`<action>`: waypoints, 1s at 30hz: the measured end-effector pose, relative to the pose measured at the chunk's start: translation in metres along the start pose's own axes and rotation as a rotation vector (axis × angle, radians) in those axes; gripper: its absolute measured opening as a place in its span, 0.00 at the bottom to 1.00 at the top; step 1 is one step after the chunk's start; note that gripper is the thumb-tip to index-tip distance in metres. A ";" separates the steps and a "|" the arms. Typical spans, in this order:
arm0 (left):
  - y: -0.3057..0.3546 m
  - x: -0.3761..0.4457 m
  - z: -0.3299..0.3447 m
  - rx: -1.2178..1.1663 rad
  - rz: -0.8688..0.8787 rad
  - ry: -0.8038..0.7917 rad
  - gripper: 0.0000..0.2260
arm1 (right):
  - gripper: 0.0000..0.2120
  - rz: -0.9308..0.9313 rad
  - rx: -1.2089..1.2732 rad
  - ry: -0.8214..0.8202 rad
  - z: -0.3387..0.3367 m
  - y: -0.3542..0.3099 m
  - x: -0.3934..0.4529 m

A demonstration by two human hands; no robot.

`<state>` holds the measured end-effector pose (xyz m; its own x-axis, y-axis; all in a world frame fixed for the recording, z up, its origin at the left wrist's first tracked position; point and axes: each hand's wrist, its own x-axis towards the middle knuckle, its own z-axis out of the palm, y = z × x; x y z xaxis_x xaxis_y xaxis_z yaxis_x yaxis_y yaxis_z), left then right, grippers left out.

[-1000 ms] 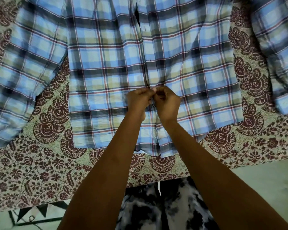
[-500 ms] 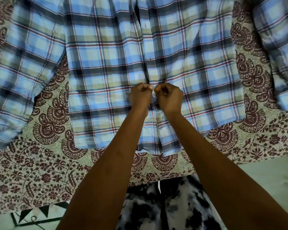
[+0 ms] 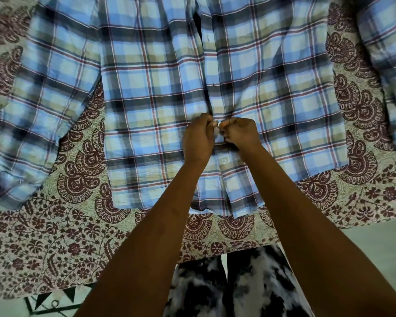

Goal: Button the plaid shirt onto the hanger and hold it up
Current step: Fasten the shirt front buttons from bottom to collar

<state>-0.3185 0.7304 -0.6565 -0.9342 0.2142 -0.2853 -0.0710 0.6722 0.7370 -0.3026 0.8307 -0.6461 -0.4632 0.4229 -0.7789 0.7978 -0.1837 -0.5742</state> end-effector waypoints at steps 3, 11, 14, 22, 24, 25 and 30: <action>-0.004 0.004 -0.001 -0.010 -0.078 0.043 0.02 | 0.07 -0.060 -0.176 -0.024 -0.002 -0.003 0.003; 0.005 0.048 -0.021 -0.210 -0.078 0.170 0.03 | 0.15 -0.544 -0.615 -0.003 0.000 -0.032 0.006; 0.014 0.070 -0.027 -0.184 -0.072 0.088 0.07 | 0.24 -0.598 -0.842 0.045 0.012 -0.043 0.018; 0.017 0.088 -0.016 0.038 -0.070 -0.049 0.08 | 0.10 -0.474 -0.568 0.005 -0.004 -0.058 0.045; 0.020 0.087 -0.011 0.126 -0.058 -0.038 0.08 | 0.05 -0.426 -0.425 -0.006 -0.004 -0.058 0.050; 0.022 0.087 -0.008 0.169 -0.057 -0.031 0.08 | 0.03 -0.396 -0.331 -0.008 -0.003 -0.057 0.051; 0.035 0.094 -0.005 0.234 -0.110 -0.004 0.05 | 0.13 -0.207 0.047 -0.066 -0.003 -0.053 0.058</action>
<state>-0.4103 0.7704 -0.6546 -0.9239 0.1327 -0.3588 -0.0892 0.8374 0.5393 -0.3708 0.8679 -0.6603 -0.6410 0.3967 -0.6571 0.6650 -0.1405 -0.7335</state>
